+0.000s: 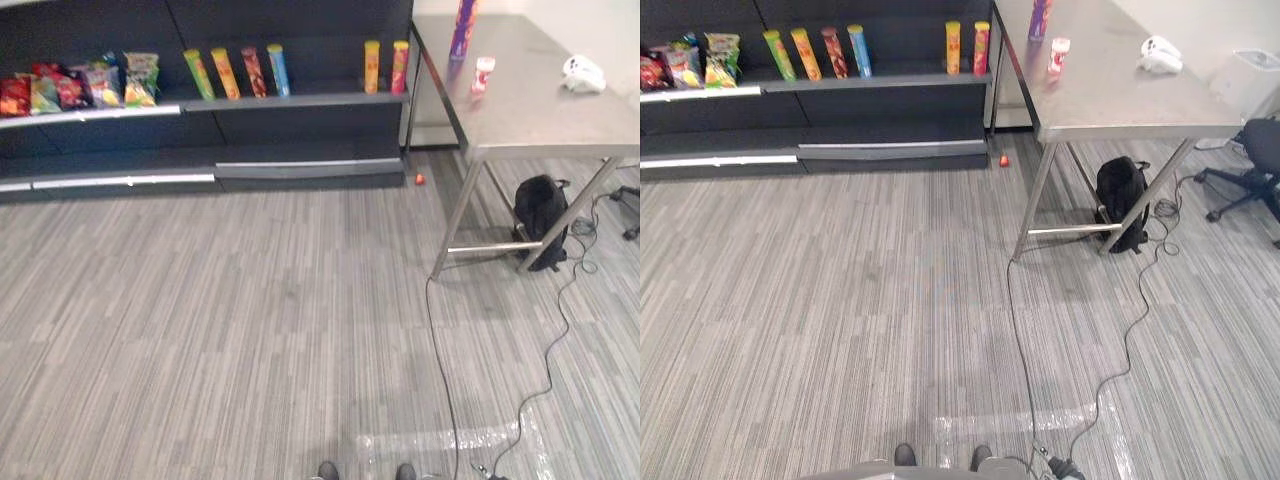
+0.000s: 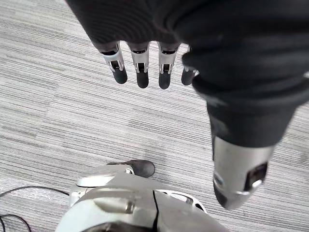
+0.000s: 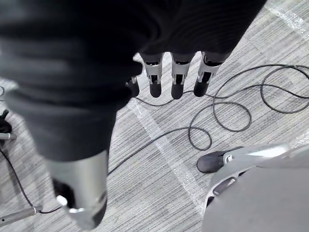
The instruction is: Put the gum and the chips on the shelf.
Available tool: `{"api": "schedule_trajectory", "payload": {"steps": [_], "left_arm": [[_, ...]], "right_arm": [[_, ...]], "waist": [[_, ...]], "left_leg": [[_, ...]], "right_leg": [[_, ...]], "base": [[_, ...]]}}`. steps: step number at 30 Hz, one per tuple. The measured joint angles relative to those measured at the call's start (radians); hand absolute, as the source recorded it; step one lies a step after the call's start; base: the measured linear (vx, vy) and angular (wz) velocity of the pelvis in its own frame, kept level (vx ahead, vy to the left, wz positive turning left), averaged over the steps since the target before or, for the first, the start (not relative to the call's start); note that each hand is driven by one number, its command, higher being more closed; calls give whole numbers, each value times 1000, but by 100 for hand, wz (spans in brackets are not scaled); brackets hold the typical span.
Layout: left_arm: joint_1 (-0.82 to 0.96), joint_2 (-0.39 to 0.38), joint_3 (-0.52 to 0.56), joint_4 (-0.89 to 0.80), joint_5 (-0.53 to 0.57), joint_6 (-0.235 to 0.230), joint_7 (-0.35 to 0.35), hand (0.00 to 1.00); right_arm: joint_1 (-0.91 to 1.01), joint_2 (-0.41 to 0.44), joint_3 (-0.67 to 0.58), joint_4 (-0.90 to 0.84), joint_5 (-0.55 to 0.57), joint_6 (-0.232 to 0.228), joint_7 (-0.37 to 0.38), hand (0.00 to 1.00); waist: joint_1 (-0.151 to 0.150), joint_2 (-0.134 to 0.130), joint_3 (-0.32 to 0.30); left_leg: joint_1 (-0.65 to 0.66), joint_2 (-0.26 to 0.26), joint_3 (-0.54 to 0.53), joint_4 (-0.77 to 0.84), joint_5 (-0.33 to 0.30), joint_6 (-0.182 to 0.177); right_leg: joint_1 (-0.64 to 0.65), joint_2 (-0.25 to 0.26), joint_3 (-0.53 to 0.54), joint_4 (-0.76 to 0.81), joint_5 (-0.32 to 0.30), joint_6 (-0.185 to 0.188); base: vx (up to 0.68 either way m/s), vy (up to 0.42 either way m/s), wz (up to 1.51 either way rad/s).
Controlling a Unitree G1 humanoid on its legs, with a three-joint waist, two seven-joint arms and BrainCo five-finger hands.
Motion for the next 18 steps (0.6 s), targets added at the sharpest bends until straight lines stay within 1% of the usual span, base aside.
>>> {"api": "schedule_trajectory", "payload": {"steps": [1, 2, 3, 4, 5, 6, 7, 9, 10, 11, 12, 13, 15, 16, 17, 18], "left_arm": [[-2, 0, 0, 0, -5, 0, 1, 0], [-2, -1, 1, 0, -24, 0, 3, 0], [-3, 0, 2, 0, -30, 1, 5, 0], [-7, 3, 2, -1, -33, 0, 5, 0], [-10, 6, 3, -10, -37, -1, 5, 0], [-10, 9, 4, -17, -40, -1, 4, 0], [-11, 6, 14, -45, -95, -4, 2, 0], [-9, -11, 37, -48, -143, -5, -1, 0], [-8, -23, 61, -46, -192, -8, -4, 0], [-7, -25, 79, -46, -223, -11, -5, 0], [-8, -32, 87, -47, -247, -12, -7, 0], [-8, -34, 90, -48, -270, -13, -9, 0], [-5, -35, 91, -49, -273, -15, -11, 0], [-5, -40, 95, -51, -273, -15, -10, 0], [-4, -43, 109, -52, -272, -15, -10, 0], [0, -47, 110, -53, -272, -15, -10, 0]], "right_arm": [[-1, 0, 0, 0, 0, 0, -3, 0], [-2, 0, 0, 0, 0, -1, -10, 0], [-2, 0, 0, -1, 2, -2, -11, 0], [-3, 2, 1, -1, 2, -2, -11, 0], [-7, 3, 4, 0, 2, -3, -11, 0], [-8, 7, 3, 0, 3, -3, -11, 0], [-1, 10, 1, -1, 13, -4, -11, 0], [6, 2, 1, -4, 22, -4, -11, 0], [14, 1, 2, -11, 22, -4, -11, 0], [12, 2, 2, -14, 22, -4, -11, 0], [10, 0, 1, -14, 22, -3, -12, 0], [8, -1, 0, -12, 22, -3, -12, 0], [-6, 1, 1, -14, 21, -3, -12, 0], [-7, 1, 2, -17, 21, -2, -12, 0], [-4, 2, 4, -30, 21, -2, -12, 0], [-6, -3, 7, -31, 20, -3, -12, 0]], "waist": [[1, 0, 3], [1, 0, 6], [1, -3, 11], [1, -8, 18], [2, -16, 31], [1, -23, 38], [5, -31, 53], [11, -14, 62], [16, -11, 71], [18, -5, 72], [22, -3, 72], [28, -5, 73], [31, -12, 81], [31, -11, 81], [30, -5, 81], [35, 6, 80]], "left_leg": [[-4, 1, 0, 0, 1, -1], [-3, 2, 1, 2, 0, -2], [-5, 4, 3, 19, -15, -16], [-22, 9, 2, 65, -35, -19], [-80, 24, 6, 214, -87, -26], [-118, 31, 7, 303, -102, -30], [-231, 65, 9, 563, -103, -33], [-277, 96, 3, 692, -101, -33], [-331, 120, -5, 801, -92, -45], [-355, 127, -14, 838, -124, -38], [-377, 132, -21, 828, -146, -38], [-399, 132, -31, 793, -153, -40], [-419, 121, -49, 608, -135, -39], [-422, 111, -64, 499, -103, -42], [-421, 107, -87, 350, -47, -52], [-422, 115, -103, 230, -11, -61]], "right_leg": [[-4, 0, 0, 1, 0, 0], [-6, 0, -1, 8, -7, -9], [-10, -3, 0, 29, -26, -15], [-10, -8, 0, 43, -41, -16], [-14, -17, -4, 70, -72, -27], [-15, -23, -7, 81, -83, -29], [4, -35, -16, 92, -94, -31], [21, -29, -16, 106, -102, -34], [38, -25, -11, 118, -123, -45], [48, -26, -4, 121, -132, -45], [52, -31, 4, 120, -136, -45], [52, -39, 12, 119, -140, -41], [64, -69, 29, 116, -155, -19], [71, -82, 35, 115, -166, -5], [87, -92, 44, 105, -179, 16], [110, -94, 59, 91, -192, 37]], "base": [[0, 0, 0], [0, 0, 0], [51, -17, 2], [36, -30, 11], [12, -33, 18], [2, -89, 25], [13, -81, 15], [79, -16, 4], [139, 57, -2], [177, 83, -9], [144, 78, -19], [191, 115, -30], [237, 161, -27], [297, 220, -17], [416, 348, -24], [450, 394, -27]]}}
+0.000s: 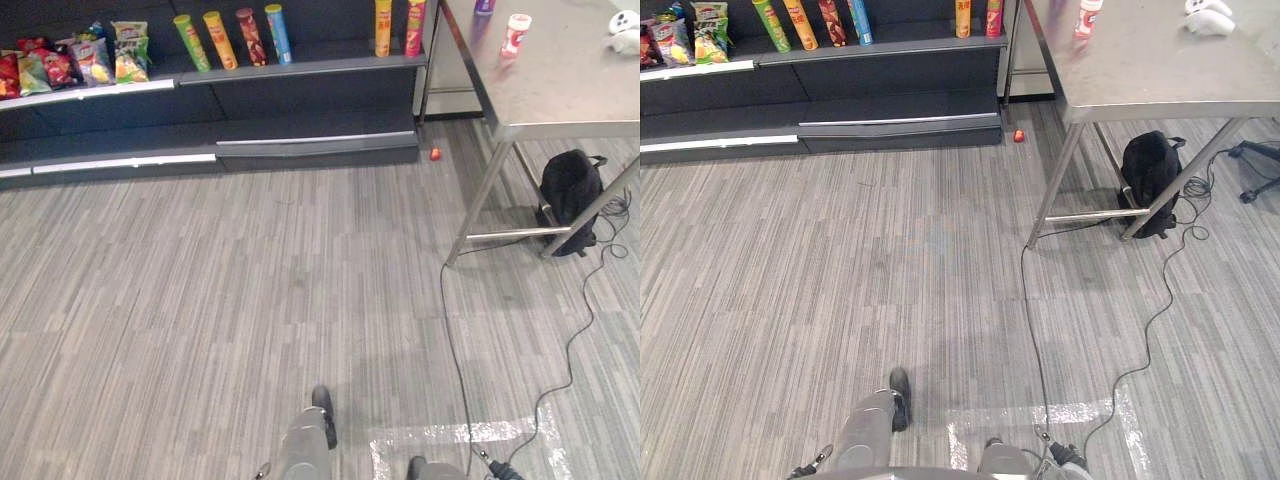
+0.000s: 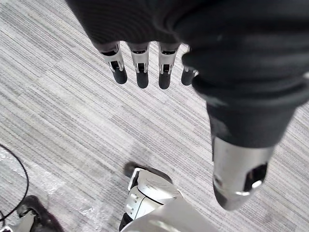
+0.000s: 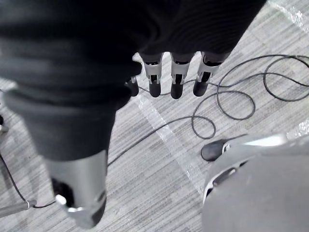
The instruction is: Put the gum and the chips on the shelf.
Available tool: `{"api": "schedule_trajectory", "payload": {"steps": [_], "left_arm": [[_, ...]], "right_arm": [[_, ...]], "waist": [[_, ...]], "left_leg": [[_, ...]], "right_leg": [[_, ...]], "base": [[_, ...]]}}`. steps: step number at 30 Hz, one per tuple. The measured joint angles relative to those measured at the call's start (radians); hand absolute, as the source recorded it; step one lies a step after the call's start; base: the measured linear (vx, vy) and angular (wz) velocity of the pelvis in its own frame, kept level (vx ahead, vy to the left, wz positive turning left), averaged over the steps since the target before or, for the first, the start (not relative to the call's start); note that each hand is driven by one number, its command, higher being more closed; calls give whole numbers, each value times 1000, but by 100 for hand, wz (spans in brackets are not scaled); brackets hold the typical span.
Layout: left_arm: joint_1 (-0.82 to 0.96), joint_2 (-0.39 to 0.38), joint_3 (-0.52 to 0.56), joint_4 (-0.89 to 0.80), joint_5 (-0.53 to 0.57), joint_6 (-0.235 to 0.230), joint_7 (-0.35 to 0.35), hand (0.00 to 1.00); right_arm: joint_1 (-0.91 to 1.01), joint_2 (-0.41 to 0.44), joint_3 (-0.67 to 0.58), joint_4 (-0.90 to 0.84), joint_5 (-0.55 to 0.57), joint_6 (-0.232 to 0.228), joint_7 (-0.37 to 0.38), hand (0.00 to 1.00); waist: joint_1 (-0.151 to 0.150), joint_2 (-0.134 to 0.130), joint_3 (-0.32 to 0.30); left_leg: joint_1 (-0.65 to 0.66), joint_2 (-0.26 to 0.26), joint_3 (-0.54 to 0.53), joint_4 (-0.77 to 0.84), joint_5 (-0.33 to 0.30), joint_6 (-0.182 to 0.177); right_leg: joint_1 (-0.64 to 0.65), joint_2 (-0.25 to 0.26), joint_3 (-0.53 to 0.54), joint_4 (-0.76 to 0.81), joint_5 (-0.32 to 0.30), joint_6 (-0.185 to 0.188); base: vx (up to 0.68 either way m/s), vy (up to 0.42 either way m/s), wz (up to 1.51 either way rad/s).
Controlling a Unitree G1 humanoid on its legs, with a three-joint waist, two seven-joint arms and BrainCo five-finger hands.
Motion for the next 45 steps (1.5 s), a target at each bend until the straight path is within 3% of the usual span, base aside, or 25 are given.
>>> {"api": "schedule_trajectory", "payload": {"steps": [1, 2, 3, 5, 9, 12, 14, 16, 17, 19, 22, 24, 25, 26, 27, 31, 33, 34, 35, 36, 38, 40, 41, 43, 45], "left_arm": [[2, -2, -1, 1, 0, 0, 0, 0], [3, 5, -1, 8, 1, 2, -1, 0], [4, 16, -1, 7, 3, 0, -2, 0], [-14, 31, -1, 1, 5, -4, -2, 0], [-16, 46, 0, 14, 21, -4, -8, 0], [-10, 53, -13, 12, 38, 4, -13, 0], [-8, 74, -45, 9, 54, 7, -17, 0], [-7, 79, -64, 4, 59, 9, -21, 0], [-4, 76, -66, 5, 59, 12, -23, 0], [-10, 73, -68, 0, 59, 11, -24, 0], [-22, 67, -54, -4, 84, 13, -24, 0], [-21, 51, -9, -16, 94, 12, -23, 0], [-18, 49, 2, -17, 95, 12, -24, 0], [-26, 16, 21, -8, 99, 14, -22, 0], [-18, 2, 31, 0, 102, 12, -25, 0], [-23, -15, 51, 10, 137, 12, -34, 0], [-21, -21, 67, 8, 137, 12, -37, 0], [-24, -24, 80, -2, 136, 13, -38, 0], [-23, -27, 84, -5, 136, 13, -38, 0], [-23, -38, 110, -17, 134, 12, -38, 0], [-17, -44, 142, -27, 123, 12, -39, 0], [-23, -54, 164, -44, 98, 12, -35, 0], [-24, -58, 167, -52, 88, 12, -34, 0], [-20, -58, 167, -64, 83, 12, -32, 0], [-14, -56, 166, -65, 73, 8, -26, 0]], "right_arm": [[-3, -2, 4, 0, 0, 0, 0, 0], [-5, 0, 18, 4, 0, 0, -1, 0], [-19, 17, 34, 11, 0, -1, 2, 0], [-40, 57, 36, 22, -2, -4, 4, 0], [-47, 59, 32, 38, -4, -6, 5, 0], [-44, 56, 33, 32, -4, -6, 13, 0], [-30, 57, 33, 30, -2, -7, 22, 0], [-32, 56, 33, 8, 0, -11, 28, 0], [-30, 51, 34, -13, 1, -20, 30, 0], [-20, 40, 37, -38, 1, -28, 32, 0], [-5, 30, 15, -40, 1, -26, 33, 0], [30, 42, -9, -39, 1, -20, 29, 0], [39, 45, -12, -39, 1, -19, 28, 0], [47, 33, -28, -38, 1, -12, 30, 0], [43, 24, -53, -43, 0, -9, 29, 0], [45, 33, -94, -40, -1, -6, 30, 0], [53, 34, -95, -40, -2, -5, 30, 0], [67, 38, -92, -45, -1, -3, 29, 0], [71, 38, -91, -48, -1, -3, 28, 0], [83, 37, -80, -61, -1, -3, 24, 0], [90, 37, -74, -82, -1, -4, 19, 0], [99, 37, -70, -83, 0, -3, 5, 0], [104, 37, -69, -83, 1, -3, -1, 0], [107, 35, -46, -84, 2, -3, -1, 0], [103, 41, -43, -92, 2, -4, 0, 0]], "waist": [[3, 6, 3], [8, -1, 7], [21, -34, 7], [23, -63, -6], [25, -95, -31], [20, -86, -47], [14, -102, -50], [0, -100, -38], [-10, -91, -33], [-23, -84, -31], [-40, -70, -19], [-44, -70, -19], [-44, -78, -21], [-41, -43, -12], [-37, -6, -22], [-37, 12, -26], [-35, 20, -31], [-37, 27, -36], [-37, 28, -37], [-32, 28, -36], [-28, 28, -34], [-14, 26, -31], [-3, 26, -31], [3, 15, -29], [11, 3, -30]], "left_leg": [[-2, 4, -10, -26, 0, 0], [5, 11, 1, 3, 94, 3], [8, -7, 25, 62, 112, 11], [-17, -27, 35, 124, 49, 44], [30, -75, 87, 166, -11, 118], [134, -91, 117, 103, -56, 126], [224, -115, 134, 72, -98, 145], [307, -123, 131, 62, -147, 151], [375, -121, 130, 49, -173, 150], [447, -117, 123, 24, -189, 142], [521, -98, 79, 0, -217, 119], [578, -86, 40, -39, -243, 75], [596, -89, 29, -48, -254, 57], [626, -56, 19, -61, -276, 36], [624, -34, 23, -60, -270, 40], [657, 0, 15, -15, -231, 23], [580, 36, -30, 185, -218, 1], [446, 64, -111, 457, -156, -89], [417, 68, -129, 510, -130, -116], [329, 74, -168, 695, -39, -155], [211, 99, -145, 915, -49, -125], [104, 104, -73, 1007, -134, -35], [55, 103, -49, 997, -170, -13], [-24, 101, -10, 873, -215, 16], [-51, 96, 17, 504, -183, 46]], "right_leg": [[16, 0, 6, -9, -7, 12], [51, -20, 27, -21, -23, 35], [69, -52, 49, -25, -28, 15], [47, -73, 72, -4, 41, -4], [35, -140, 122, 61, 166, 64], [-100, -161, 155, 354, 311, 84], [-200, -204, 157, 587, 504, 102], [-312, -204, 150, 882, 417, 87], [-380, -177, 110, 1034, 305, 47], [-474, -144, 41, 1092, 213, 11], [-578, -96, -29, 859, 146, -26], [-543, -77, -61, 413, 206, -10], [-524, -78, -52, 294, 245, -3], [-496, -42, -67, 259, 280, -54], [-504, -11, -76, 278, 232, -53], [-506, 4, -86, 417, 76, -63], [-448, 24, -107, 386, 50, -72], [-390, 32, -141, 343, 46, -70], [-375, 34, -148, 336, 45, -72], [-332, 38, -160, 318, 37, -82], [-259, 41, -169, 293, 8, -88], [-165, 36, -169, 240, -6, -70], [-134, 30, -168, 215, -9, -65], [-91, 6, -162, 180, -18, -48], [-46, -44, -134, 177, -40, 18]], "base": [[506, 461, -42], [448, 364, -58], [449, 315, -58], [395, 215, -23], [473, 253, -18], [318, 192, -25], [400, 172, -11], [363, 73, -9], [396, 13, 3], [395, -25, 25], [375, -144, 53], [440, -278, 64], [502, -346, 38], [482, -296, 7], [466, -257, -4], [413, -229, -1], [341, -169, 20], [220, -91, 38], [296, -61, 41], [263, 20, 22], [373, 62, 29], [364, 139, 16], [379, 219, -6], [307, 238, -21], [464, 403, -37]]}}
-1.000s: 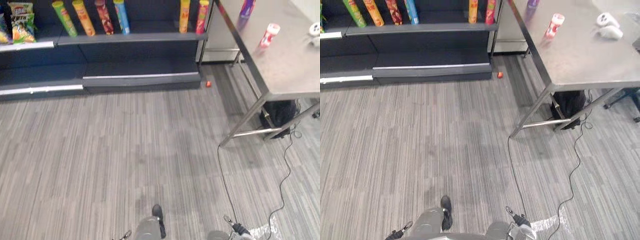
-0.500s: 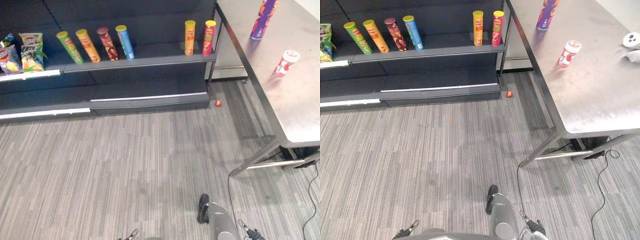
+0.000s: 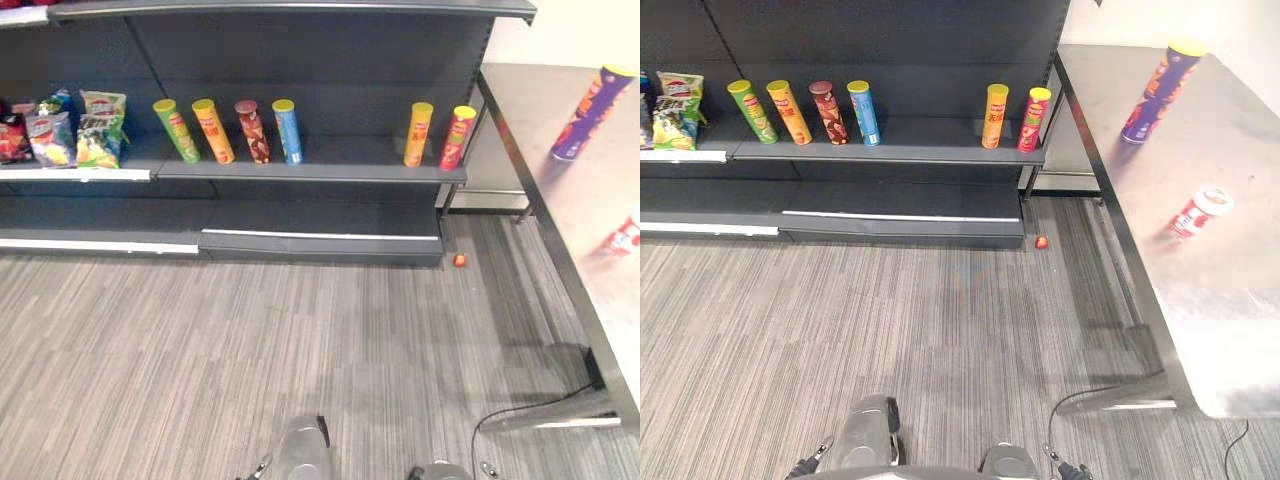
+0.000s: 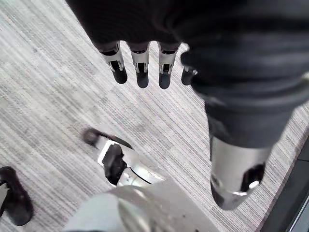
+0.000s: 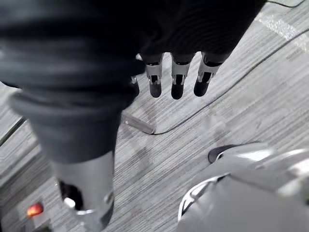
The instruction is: Put the gum and the chips on the shelf.
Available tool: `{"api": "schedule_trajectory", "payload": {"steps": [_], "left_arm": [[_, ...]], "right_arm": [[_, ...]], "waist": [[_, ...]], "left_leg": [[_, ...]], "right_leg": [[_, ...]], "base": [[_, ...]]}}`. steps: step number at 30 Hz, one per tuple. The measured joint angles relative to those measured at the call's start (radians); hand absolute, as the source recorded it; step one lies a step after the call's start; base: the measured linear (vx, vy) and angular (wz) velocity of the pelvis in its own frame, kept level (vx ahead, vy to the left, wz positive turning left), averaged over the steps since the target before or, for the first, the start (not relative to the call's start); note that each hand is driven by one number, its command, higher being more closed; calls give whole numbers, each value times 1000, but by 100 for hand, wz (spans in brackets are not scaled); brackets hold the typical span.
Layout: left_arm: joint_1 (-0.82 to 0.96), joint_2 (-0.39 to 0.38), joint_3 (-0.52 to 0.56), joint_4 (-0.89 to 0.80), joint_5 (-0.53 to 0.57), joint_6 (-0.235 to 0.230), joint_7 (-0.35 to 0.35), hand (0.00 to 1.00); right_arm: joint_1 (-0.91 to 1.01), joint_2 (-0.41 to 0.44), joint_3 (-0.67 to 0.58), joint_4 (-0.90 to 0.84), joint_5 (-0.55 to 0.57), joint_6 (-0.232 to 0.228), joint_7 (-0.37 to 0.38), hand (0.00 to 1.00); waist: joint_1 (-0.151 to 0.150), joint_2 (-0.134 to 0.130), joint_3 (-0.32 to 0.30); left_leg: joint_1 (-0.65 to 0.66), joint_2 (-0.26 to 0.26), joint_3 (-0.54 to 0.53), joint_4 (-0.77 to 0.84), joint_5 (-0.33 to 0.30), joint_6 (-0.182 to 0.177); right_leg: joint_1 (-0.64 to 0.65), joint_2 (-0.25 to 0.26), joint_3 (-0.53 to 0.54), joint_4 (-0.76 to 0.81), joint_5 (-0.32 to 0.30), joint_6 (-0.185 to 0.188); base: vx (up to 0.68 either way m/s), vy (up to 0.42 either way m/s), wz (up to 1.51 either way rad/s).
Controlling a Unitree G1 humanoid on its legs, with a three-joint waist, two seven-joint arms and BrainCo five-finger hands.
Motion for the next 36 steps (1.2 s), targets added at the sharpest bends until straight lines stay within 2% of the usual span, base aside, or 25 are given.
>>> {"api": "schedule_trajectory", "payload": {"steps": [1, 2, 3, 4, 5, 6, 8, 9, 12, 13, 14, 15, 16, 18, 20, 22, 23, 24, 25, 26, 27, 29, 33, 35, 36], "left_arm": [[8, -3, -1, 0, -5, -2, 3, 0], [8, 8, 1, 3, -18, -3, 4, 0], [4, 12, -3, -14, -16, -19, 13, 0], [5, 13, -4, -13, -17, -19, 13, 0], [4, 19, -1, -3, -23, -15, 14, 0], [5, 21, -1, 9, -24, -15, 15, 0], [9, 26, -2, 43, -23, -9, 14, 0], [15, 28, -7, 47, -22, -5, 12, 0], [29, 64, -94, 72, -13, -2, 6, 0], [28, 89, -136, 72, -2, -1, 1, 0], [29, 102, -158, 73, 12, 3, 1, 0], [34, 104, -167, 74, 18, 6, 1, 0], [37, 106, -177, 72, 21, 6, 1, 0], [35, 110, -189, 73, 26, 6, 1, 0], [26, 105, -190, 72, 26, 6, 0, 0], [28, 103, -188, 73, 26, 5, -2, 0], [30, 102, -185, 73, 26, 5, -8, 0], [30, 101, -167, 69, 26, 5, -14, 0], [25, 82, -152, 74, 26, 5, -13, 0], [24, 56, -145, 81, 27, 4, -17, 0], [19, 44, -146, 80, 28, 2, -18, 0], [5, 44, -148, 82, 51, 3, -21, 0], [4, 58, -150, 81, 65, -1, -28, 0], [4, 67, -169, 80, 65, -2, -27, 0], [0, 68, -190, 80, 63, -2, -26, 0]], "right_arm": [[3, -2, 0, -3, 0, 0, 0, 0], [2, 8, 7, 1, 0, 2, -2, 0], [-2, 21, 39, -6, -1, -2, 0, 0], [-9, 20, 41, -7, -1, -3, 0, 0], [-20, 32, 46, -3, -2, -3, 1, 0], [-46, 40, 45, 15, -3, -3, 3, 0], [-64, 42, 45, 47, -5, -3, 6, 0], [-65, 38, 45, 52, -5, -3, 5, 0], [-65, 28, 44, 61, -8, -2, 12, 0], [-73, 27, 45, 61, -13, -3, 20, 0], [-75, 20, 47, 57, -15, -3, 24, 0], [-74, 13, 49, 56, -18, -2, 24, 0], [-74, 7, 48, 56, -23, -3, 25, 0], [-68, -7, 56, 54, -24, -3, 25, 0], [-65, -15, 53, 54, -24, -2, 26, 0], [-64, -10, 35, 55, -24, -1, 26, 0], [-57, -6, 31, 55, -25, 0, 26, 0], [-39, 0, 30, 53, -25, 0, 25, 0], [-43, -10, 26, 53, -25, 1, 29, 0], [-51, -26, 25, 50, -33, 2, 28, 0], [-54, -32, 17, 43, -40, -1, 32, 0], [-54, -32, 4, 45, -43, 2, 36, 0], [-51, -27, 8, 54, -45, 5, 40, 0], [-50, -27, 20, 57, -45, 5, 39, 0], [-50, -42, 38, 59, -45, 4, 39, 0]], "waist": [[0, 6, -6], [10, -16, -7], [13, -54, -28], [19, -52, -30], [29, -57, -37], [38, -67, -42], [38, -55, -55], [38, -53, -65], [28, -58, -100], [6, -78, -88], [-7, -86, -75], [-13, -76, -68], [-19, -73, -66], [-22, -72, -63], [-29, -61, -54], [-44, -57, -49], [-46, -58, -49], [-45, -73, -48], [-42, -55, -37], [-40, -6, -42], [-45, 3, -32], [-45, 7, -29], [-41, -6, -32], [-42, -11, -38], [-43, -1, -40]], "left_leg": [[7, -1, -6, -126, 50, 4], [36, -36, 26, -134, 75, 22], [54, -68, 61, -167, 55, 20], [56, -68, 62, -162, 40, 18], [65, -75, 81, -151, 28, 34], [80, -72, 109, -121, 24, 45], [121, -78, 115, -98, 24, 48], [140, -87, 114, -108, 25, 49], [270, -162, 111, -300, 1, 74], [337, -200, 111, -377, -26, 77], [385, -217, 109, -405, -27, 80], [414, -219, 107, -423, -31, 85], [450, -217, 105, -429, -43, 96], [531, -216, 102, -458, -61, 96], [584, -207, 104, -489, -60, 94], [628, -199, 110, -507, -58, 92], [662, -204, 113, -534, -60, 81], [694, -216, 111, -555, -68, 47], [714, -200, 112, -561, -76, 33], [712, -163, 133, -562, -64, 7], [714, -151, 153, -565, -51, -11], [723, -136, 162, -565, -34, -36], [743, -127, 165, -513, 2, -51], [656, -96, 143, -312, 3, -53], [571, -57, 119, -126, 31, -100]], "right_leg": [[7, -7, 7, 1, -11, 28], [26, -37, 38, -4, -19, 60], [33, -30, 79, -47, -6, 41], [34, -13, 95, -58, 11, 16], [48, 19, 124, -94, 86, -20], [82, 21, 128, -144, 132, -30], [113, 10, 185, -163, 213, -28], [110, 0, 202, -146, 227, -19], [-59, -52, 274, 188, 245, 5], [-153, -94, 286, 401, 316, 93], [-186, -114, 291, 495, 397, 111], [-204, -117, 296, 550, 450, 116], [-240, -115, 295, 650, 432, 106], [-367, -115, 210, 831, 242, 24], [-422, -110, 90, 741, 151, -49], [-422, -100, -22, 486, 150, -59], [-412, -91, -76, 284, 186, -52], [-395, -80, -113, 77, 324, -82], [-383, -63, -129, 80, 322, -142], [-379, -24, -145, 71, 323, -140], [-379, -2, -151, 70, 298, -146], [-382, 3, -163, 109, 246, -151], [-361, -4, -174, 148, 151, -129], [-337, -2, -199, 125, 133, -134], [-311, 19, -204, 85, 134, -131]], "base": [[439, 417, -31], [534, 366, -14], [363, 181, -16], [522, 178, -17], [409, 115, -35], [474, 149, -37], [290, 133, -38], [281, 156, -45], [293, 123, -28], [253, 52, 9], [258, 50, 10], [192, 23, 2], [238, 12, -1], [268, -20, 9], [312, -77, 20], [357, -146, 21], [425, -212, 16], [425, -212, 4], [339, -152, -20], [343, -155, -34], [398, -186, -29], [266, -162, -5], [192, -144, -4], [131, -105, -22], [91, -51, -36]]}}
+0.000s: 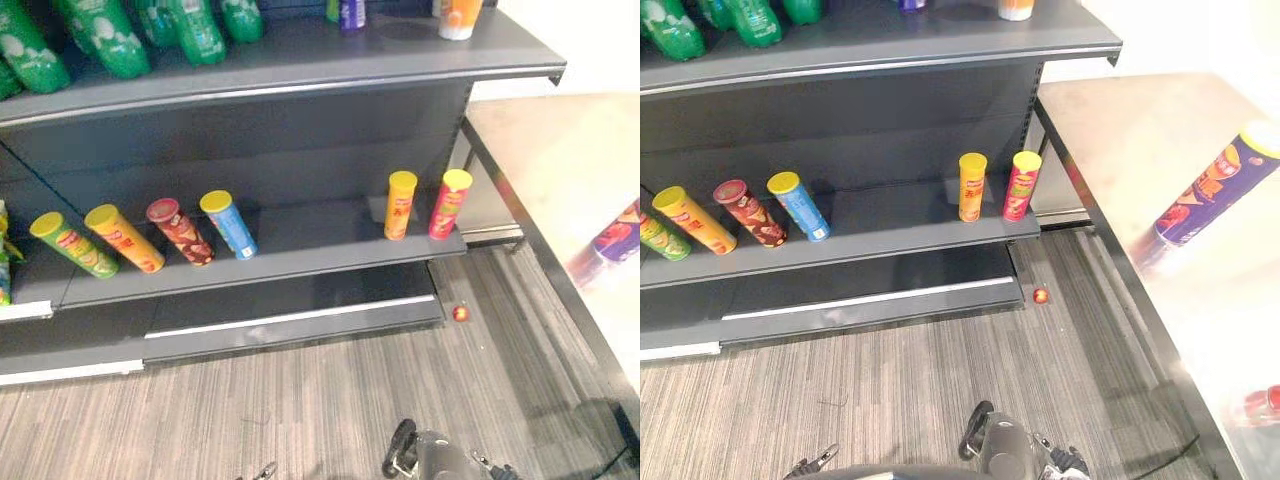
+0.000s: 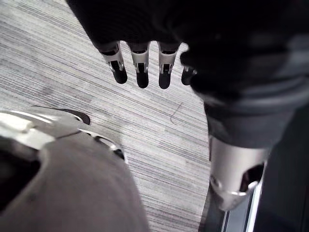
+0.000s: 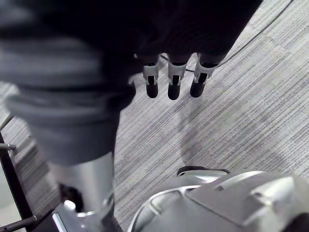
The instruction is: Put the gum and the chips on the shelf.
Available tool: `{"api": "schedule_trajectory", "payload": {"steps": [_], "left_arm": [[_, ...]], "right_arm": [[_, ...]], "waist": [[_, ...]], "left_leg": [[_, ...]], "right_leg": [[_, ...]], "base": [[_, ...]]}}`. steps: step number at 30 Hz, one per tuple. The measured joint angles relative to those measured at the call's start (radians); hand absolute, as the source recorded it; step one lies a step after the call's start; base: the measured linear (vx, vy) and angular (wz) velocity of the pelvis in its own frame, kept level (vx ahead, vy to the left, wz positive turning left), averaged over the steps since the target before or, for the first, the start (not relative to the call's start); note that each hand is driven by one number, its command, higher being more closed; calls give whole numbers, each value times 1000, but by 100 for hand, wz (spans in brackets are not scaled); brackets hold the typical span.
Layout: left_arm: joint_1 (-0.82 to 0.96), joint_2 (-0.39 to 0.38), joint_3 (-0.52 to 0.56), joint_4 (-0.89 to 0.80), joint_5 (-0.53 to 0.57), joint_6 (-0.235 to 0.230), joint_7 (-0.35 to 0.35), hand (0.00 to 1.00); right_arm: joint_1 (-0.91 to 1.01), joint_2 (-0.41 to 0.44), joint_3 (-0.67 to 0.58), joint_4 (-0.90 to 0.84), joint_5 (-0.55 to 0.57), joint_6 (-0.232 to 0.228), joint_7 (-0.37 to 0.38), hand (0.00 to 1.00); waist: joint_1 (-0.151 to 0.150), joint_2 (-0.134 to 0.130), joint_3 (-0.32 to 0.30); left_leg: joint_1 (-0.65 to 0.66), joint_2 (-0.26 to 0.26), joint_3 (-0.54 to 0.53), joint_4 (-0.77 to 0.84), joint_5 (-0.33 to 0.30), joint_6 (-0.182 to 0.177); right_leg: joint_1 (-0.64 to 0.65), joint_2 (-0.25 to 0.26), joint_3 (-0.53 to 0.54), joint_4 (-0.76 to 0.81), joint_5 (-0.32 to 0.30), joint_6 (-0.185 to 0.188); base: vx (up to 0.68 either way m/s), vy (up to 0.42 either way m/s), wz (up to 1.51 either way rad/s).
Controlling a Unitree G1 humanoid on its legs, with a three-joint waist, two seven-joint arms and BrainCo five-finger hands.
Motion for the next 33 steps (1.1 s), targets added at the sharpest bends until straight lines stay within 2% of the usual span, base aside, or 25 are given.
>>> {"api": "schedule_trajectory", "payload": {"steps": [1, 2, 3, 4, 6, 7, 9, 10, 12, 13, 14, 15, 16, 21, 23, 24, 25, 26, 27, 28, 29, 30, 31, 32, 33], "left_arm": [[-6, 0, -6, 0, -2, 0, 1, 0], [-4, -1, -15, 1, -3, 0, 4, 0], [-4, -1, -25, 3, -5, 0, 7, 0], [-3, -2, -27, 3, -8, 0, 9, 0], [-1, -2, -24, 1, -20, 1, 10, 0], [-1, -2, -20, -1, -19, 0, 10, 0], [0, -8, -11, -14, -43, -1, 13, 0], [-2, -11, -3, -17, -47, -1, 15, 0], [6, -25, 17, -19, -48, -1, 19, 0], [9, -35, 28, -19, -47, -2, 19, 0], [9, -26, 57, -16, -46, -1, 19, 0], [11, -18, 59, -12, -40, -2, 21, 0], [1, -8, 58, -13, -40, -5, 19, 0], [-5, 4, 40, 2, -13, -4, 21, 0], [-10, 3, 39, 3, 2, -3, 23, 0], [-12, 2, 39, 5, 2, -3, 24, 0], [-14, 0, 40, 10, 2, -3, 26, 0], [-24, 1, 41, 28, 4, -2, 29, 0], [-13, 2, 39, 36, 5, -1, 33, 0], [-7, 1, 33, 32, 6, -3, 35, 0], [-4, 8, 19, 31, 8, -2, 36, 0], [-2, 19, -13, 31, 10, -1, 35, 0], [-2, 22, -22, 31, 13, -2, 35, 0], [-9, 31, -24, 29, 23, -2, 33, 0], [-11, 34, -29, 32, 25, -1, 33, 0]], "right_arm": [[0, -2, 10, 1, 0, 0, 0, 0], [0, -10, 30, 7, 0, -1, 0, 0], [-1, -15, 40, 18, 0, -1, 0, 0], [-1, -14, 39, 20, 0, -1, -2, 0], [0, -13, 36, 35, 5, -2, -19, 0], [3, -11, 36, 35, 6, 1, -22, 0], [9, -8, 30, 30, 8, 0, -32, 0], [11, -6, 30, 23, 8, 0, -36, 0], [28, -2, 29, -10, 8, -4, -37, 0], [35, -5, 28, -18, 7, -6, -37, 0], [42, 5, 31, -34, 7, -5, -37, 0], [60, 17, 30, -42, 7, -6, -37, 0], [83, 37, 20, -45, 9, -3, -38, 0], [99, 42, 40, -46, 6, -5, -36, 0], [98, 40, 40, -49, 5, -7, -35, 0], [97, 41, 39, -49, 6, -7, -36, 0], [96, 38, 37, -49, 7, -7, -37, 0], [94, 36, 42, -49, 6, -8, -39, 0], [78, 29, 37, -53, 6, -8, -43, 0], [78, 27, 37, -51, 6, -5, -46, 0], [86, 31, 33, -43, 6, -7, -48, 0], [84, 31, 38, -39, 5, -6, -49, 0], [81, 31, 38, -38, 5, -6, -49, 0], [68, 30, 38, -30, 4, -7, -52, 0], [59, 27, 40, -10, 3, -9, -50, 0]], "waist": [[1, 6, -1], [3, 6, 1], [3, 14, -3], [3, 15, -3], [6, 12, -2], [7, 10, 0], [25, 7, 0], [27, 8, 0], [29, 22, -9], [29, 35, -16], [21, 33, -27], [16, 18, -38], [29, -13, -41], [24, -30, -56], [24, -28, -56], [24, -24, -53], [24, -20, -51], [27, -15, -49], [30, 1, -38], [22, 1, -37], [10, -6, -31], [-1, -10, -31], [0, -13, -31], [2, -39, -22], [6, -42, -17]], "left_leg": [[-37, 20, -15, 84, 33, -24], [-102, 53, -38, 236, 105, -63], [-139, 67, -39, 350, 99, -86], [-157, 67, -36, 391, 81, -91], [-225, 45, -7, 454, -40, -12], [-245, 40, 0, 443, -59, 4], [-292, 10, -24, 286, -102, 55], [-297, 2, -44, 222, -106, 63], [-276, -38, -215, -96, -85, 75], [-270, -36, -260, -157, -52, 60], [-256, -51, -220, -178, -66, 70], [-253, -61, -201, -195, -66, 71], [-211, -86, -121, -233, -58, 91], [-120, -137, -23, -319, -47, 111], [-113, -139, 30, -320, -47, 111], [-107, -129, 61, -321, -47, 111], [-100, -129, 86, -321, -47, 111], [-86, -110, 121, -322, -26, 142], [-62, -88, 154, -350, -1, 160], [-41, -91, 171, -360, -1, 159], [-15, -99, 198, -377, -1, 159], [-6, -99, 218, -378, -1, 159], [-7, -99, 226, -376, -1, 159], [-10, -110, 221, -363, 1, 155], [-23, -110, 204, -366, 5, 149]], "right_leg": [[14, 13, 1, -18, 2, 2], [41, 41, 27, -54, 8, 7], [64, 68, 68, -72, 21, -11], [76, 82, 96, -82, 23, -17], [127, 105, 193, -116, 26, -21], [139, 107, 217, -122, 25, -20], [151, 115, 330, -139, 29, -13], [153, 117, 356, -148, 34, -5], [141, 126, 432, -167, 56, 30], [128, 137, 449, -167, 64, 42], [124, 123, 476, -186, 80, 66], [126, 108, 477, -206, 89, 75], [134, 66, 482, -225, 124, 101], [129, 31, 527, -232, 152, 127], [77, 29, 509, -182, 160, 125], [52, 32, 462, -152, 174, 108], [36, 41, 418, -139, 194, 78], [37, 50, 299, -157, 253, 2], [51, 18, 125, -110, 214, -45], [52, -20, 36, -18, 162, -43], [62, -87, -35, 114, 85, -29], [73, -125, -39, 156, 66, -30], [72, -138, -30, 153, 71, -24], [62, -128, 3, 123, 77, 9], [67, -74, 33, 36, 85, 20]], "base": [[154, -25, -65], [181, 33, -90], [194, 50, -97], [193, 63, -103], [177, 80, -101], [149, 112, -105], [139, 181, -134], [155, 297, -160], [132, 362, -168], [113, 346, -154], [107, 250, -96], [239, 321, -117], [220, 245, -83], [163, 184, -63], [100, 97, -72], [28, 19, -74], [19, 42, -113], [-33, -12, -132], [-51, -47, -128], [-36, -74, -90], [-28, -45, -54], [0, -50, -46], [-22, -83, -55], [-46, -175, -86], [-70, -192, -104]]}}
